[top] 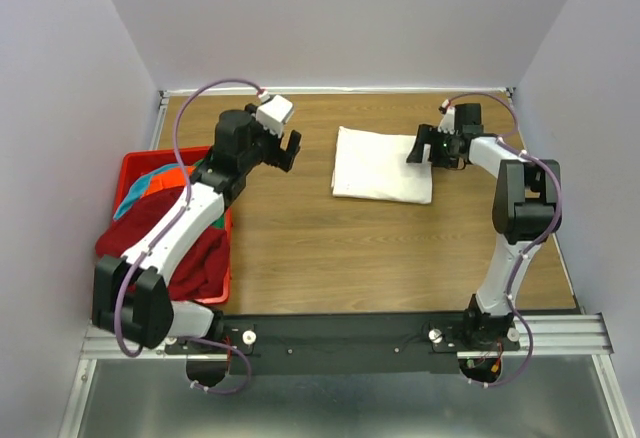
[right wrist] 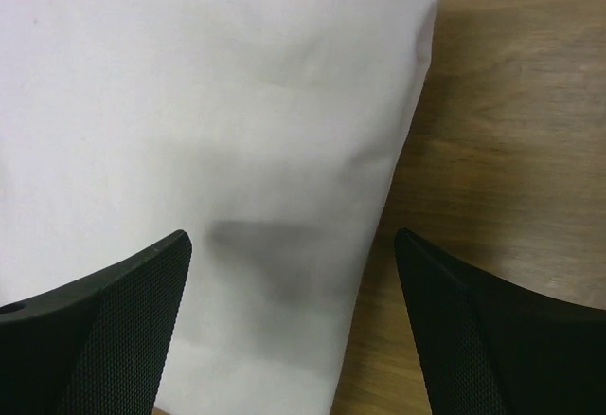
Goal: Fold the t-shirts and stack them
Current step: Neatly place the folded tshirt to the corner
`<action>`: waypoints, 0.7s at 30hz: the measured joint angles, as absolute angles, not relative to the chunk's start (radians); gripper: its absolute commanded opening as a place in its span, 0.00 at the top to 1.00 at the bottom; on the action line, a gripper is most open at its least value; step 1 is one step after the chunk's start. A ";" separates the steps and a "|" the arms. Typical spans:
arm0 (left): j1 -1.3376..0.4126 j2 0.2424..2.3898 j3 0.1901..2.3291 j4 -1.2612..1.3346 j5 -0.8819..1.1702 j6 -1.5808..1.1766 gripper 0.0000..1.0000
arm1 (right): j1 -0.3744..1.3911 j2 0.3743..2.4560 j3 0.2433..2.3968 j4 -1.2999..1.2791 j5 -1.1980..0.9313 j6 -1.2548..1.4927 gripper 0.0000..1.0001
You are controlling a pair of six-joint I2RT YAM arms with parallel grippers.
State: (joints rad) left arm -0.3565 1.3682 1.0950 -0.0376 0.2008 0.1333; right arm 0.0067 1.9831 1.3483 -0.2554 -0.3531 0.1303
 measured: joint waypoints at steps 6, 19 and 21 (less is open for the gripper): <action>-0.354 1.132 0.880 0.004 0.168 0.133 0.02 | 0.005 2.031 1.374 -0.253 -0.355 0.173 0.25; -0.354 0.997 0.801 0.089 0.097 0.147 0.02 | -0.014 2.112 1.449 -0.299 -0.422 0.199 0.99; -0.354 0.997 0.800 0.091 0.097 0.150 0.02 | -0.032 2.149 1.511 -0.335 -0.429 0.199 0.99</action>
State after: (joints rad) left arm -0.3538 0.9966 0.7998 0.0906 0.0967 0.1497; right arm -0.0319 2.1490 1.5108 -0.3347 -0.4294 0.1989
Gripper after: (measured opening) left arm 0.982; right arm 0.038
